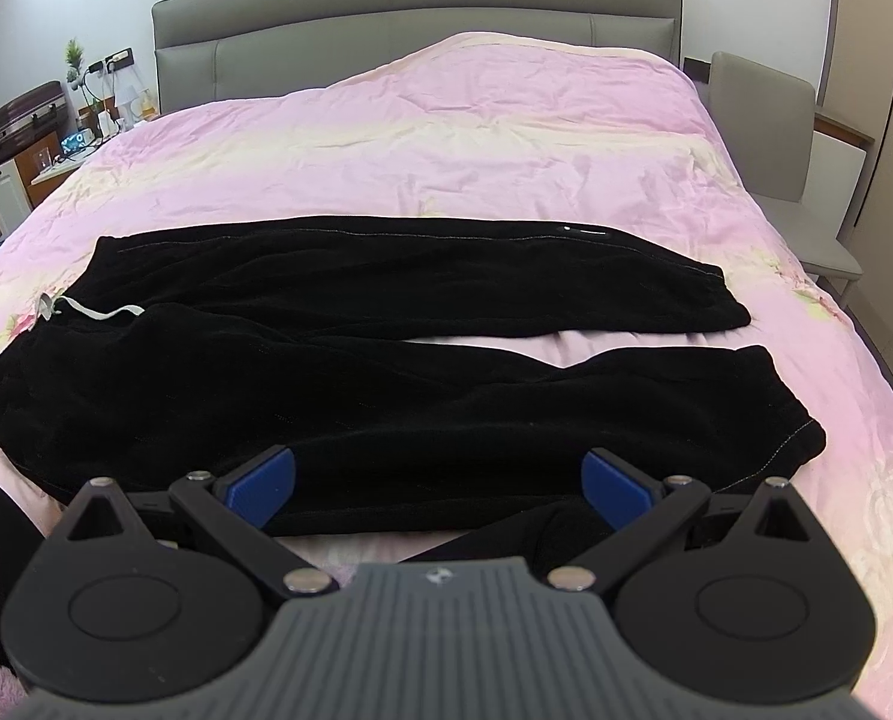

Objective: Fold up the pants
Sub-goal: 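Grasp the waistband with the left tool while the right tool grasps a leg hem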

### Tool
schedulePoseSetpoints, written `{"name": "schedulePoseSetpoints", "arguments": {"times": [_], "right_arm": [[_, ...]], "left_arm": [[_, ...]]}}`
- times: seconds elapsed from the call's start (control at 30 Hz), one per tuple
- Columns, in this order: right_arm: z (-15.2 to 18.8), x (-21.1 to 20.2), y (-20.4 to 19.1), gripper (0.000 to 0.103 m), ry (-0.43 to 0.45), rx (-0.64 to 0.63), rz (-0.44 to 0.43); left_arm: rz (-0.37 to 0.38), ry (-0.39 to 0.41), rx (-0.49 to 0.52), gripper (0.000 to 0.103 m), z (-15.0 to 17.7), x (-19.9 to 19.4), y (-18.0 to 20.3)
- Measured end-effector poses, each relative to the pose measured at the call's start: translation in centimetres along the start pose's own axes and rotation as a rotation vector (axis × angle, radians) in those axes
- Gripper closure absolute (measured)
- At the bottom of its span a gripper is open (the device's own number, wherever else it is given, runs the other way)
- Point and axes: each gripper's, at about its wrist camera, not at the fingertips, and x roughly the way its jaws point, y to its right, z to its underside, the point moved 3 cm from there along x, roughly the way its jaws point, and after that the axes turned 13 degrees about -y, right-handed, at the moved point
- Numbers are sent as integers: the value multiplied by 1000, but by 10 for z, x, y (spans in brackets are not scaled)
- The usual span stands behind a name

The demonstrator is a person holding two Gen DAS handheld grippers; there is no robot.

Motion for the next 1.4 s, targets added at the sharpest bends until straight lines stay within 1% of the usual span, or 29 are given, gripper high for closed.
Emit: {"name": "schedulePoseSetpoints", "arguments": {"times": [0.07,0.13,0.17,0.23,0.27,0.33,0.4,0.43,0.53,0.57,0.63,0.7,0.83,0.9,0.97,1.07,1.13,1.2,1.37,1.4], "right_arm": [[-4,4,5,5,10,-32,-18],[-9,7,13,5,30,-82,-44],[-13,9,20,5,39,-108,-47],[-23,14,35,6,30,-144,-23],[-27,17,43,8,23,-160,-8],[-40,24,63,20,-8,-182,36],[-50,32,86,22,-45,-181,60],[-55,37,97,26,-61,-177,58],[-65,52,127,36,-126,-158,39],[-67,56,135,36,-139,-154,35],[-70,64,149,40,-163,-164,40],[-70,71,162,42,-183,-183,33],[-69,86,184,42,-239,-210,70],[-66,93,193,42,-285,-253,88],[-62,99,198,42,-331,-315,81],[-53,107,198,42,-392,-447,87],[-47,114,196,42,-440,-538,100],[-40,121,192,41,-479,-614,97],[-22,142,182,39,-547,-777,77],[-18,147,181,39,-554,-812,88]], "left_arm": [[-11,-20,47,19,-5,6,-11],[-37,-18,112,20,-8,10,-25],[-49,-11,150,21,-10,12,-33],[-57,-9,233,21,-11,16,-51],[-55,-20,272,22,-12,19,-60],[-48,-58,340,23,-13,28,-77],[-46,-99,416,23,-14,39,-94],[-51,-116,458,23,-13,45,-100],[-81,-195,599,23,-6,71,-118],[-90,-233,645,23,-2,82,-123],[-106,-309,729,23,8,104,-130],[-103,-396,807,23,21,126,-138],[-83,-504,909,23,40,163,-143],[-97,-529,991,23,48,182,-141],[-102,-542,1040,23,53,198,-139],[-88,-554,1078,22,60,217,-136],[-76,-567,1111,21,66,226,-134],[-84,-564,1139,20,70,230,-129],[-107,-548,1132,20,81,231,-129],[-113,-544,1122,22,82,231,-129]]}}
